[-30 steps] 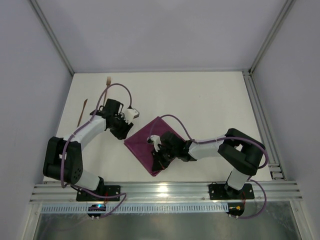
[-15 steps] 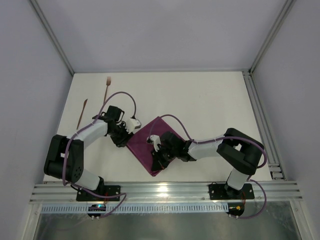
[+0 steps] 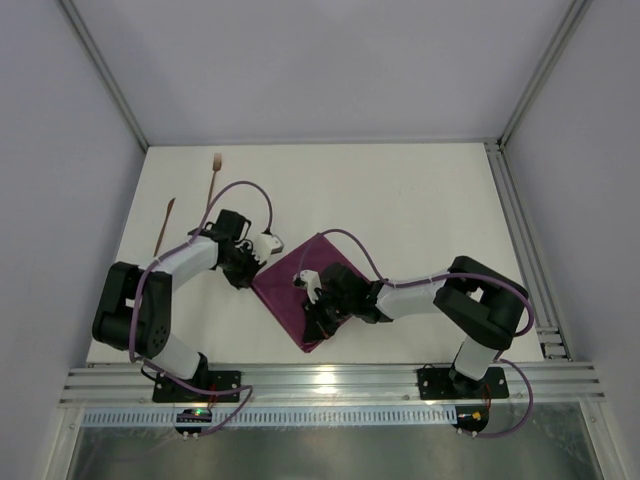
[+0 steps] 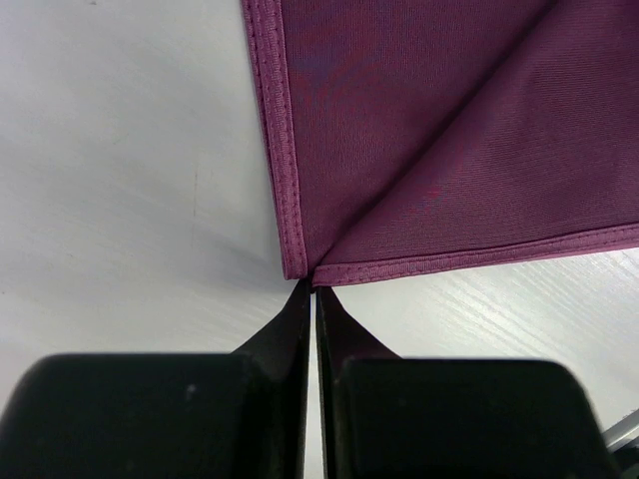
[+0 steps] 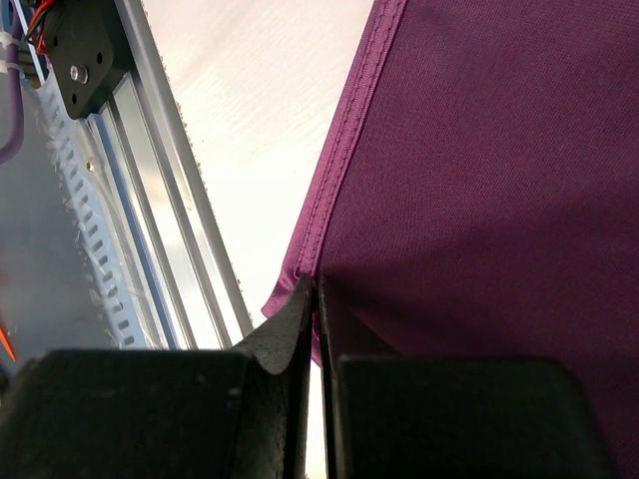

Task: Fold the napkin into a case and place the utensils inside
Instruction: Fold the square-folded napkin at the center of the board.

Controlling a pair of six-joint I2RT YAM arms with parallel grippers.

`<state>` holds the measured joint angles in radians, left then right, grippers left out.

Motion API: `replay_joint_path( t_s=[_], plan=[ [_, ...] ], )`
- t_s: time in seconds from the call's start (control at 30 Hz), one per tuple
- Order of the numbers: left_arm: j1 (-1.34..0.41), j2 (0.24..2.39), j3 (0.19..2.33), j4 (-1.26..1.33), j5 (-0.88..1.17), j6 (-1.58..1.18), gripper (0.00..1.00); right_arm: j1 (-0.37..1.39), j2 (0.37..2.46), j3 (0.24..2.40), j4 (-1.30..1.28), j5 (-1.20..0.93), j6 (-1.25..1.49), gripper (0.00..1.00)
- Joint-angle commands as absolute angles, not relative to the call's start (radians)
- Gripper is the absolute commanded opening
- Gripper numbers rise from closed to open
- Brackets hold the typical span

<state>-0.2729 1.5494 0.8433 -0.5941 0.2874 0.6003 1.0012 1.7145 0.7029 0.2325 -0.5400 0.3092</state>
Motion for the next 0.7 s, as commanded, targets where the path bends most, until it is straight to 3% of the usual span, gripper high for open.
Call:
replay_joint_path(
  t_s=[0.0, 0.27, 0.67],
  plan=[
    [-0.275, 1.577, 0.864, -0.551, 0.271, 0.577, 0.00, 1.006, 1.671, 0.698, 0.233, -0.551, 0.305, 0.04],
    [-0.275, 1.592, 0.862, -0.532, 0.273, 0.558, 0.00, 1.008, 1.618, 0.696, 0.235, -0.541, 0.336, 0.04],
    [-0.273, 1.591, 0.871, -0.511, 0.252, 0.525, 0.03, 1.008, 1.729, 0.666, 0.397, -0.561, 0.457, 0.04]
  ],
)
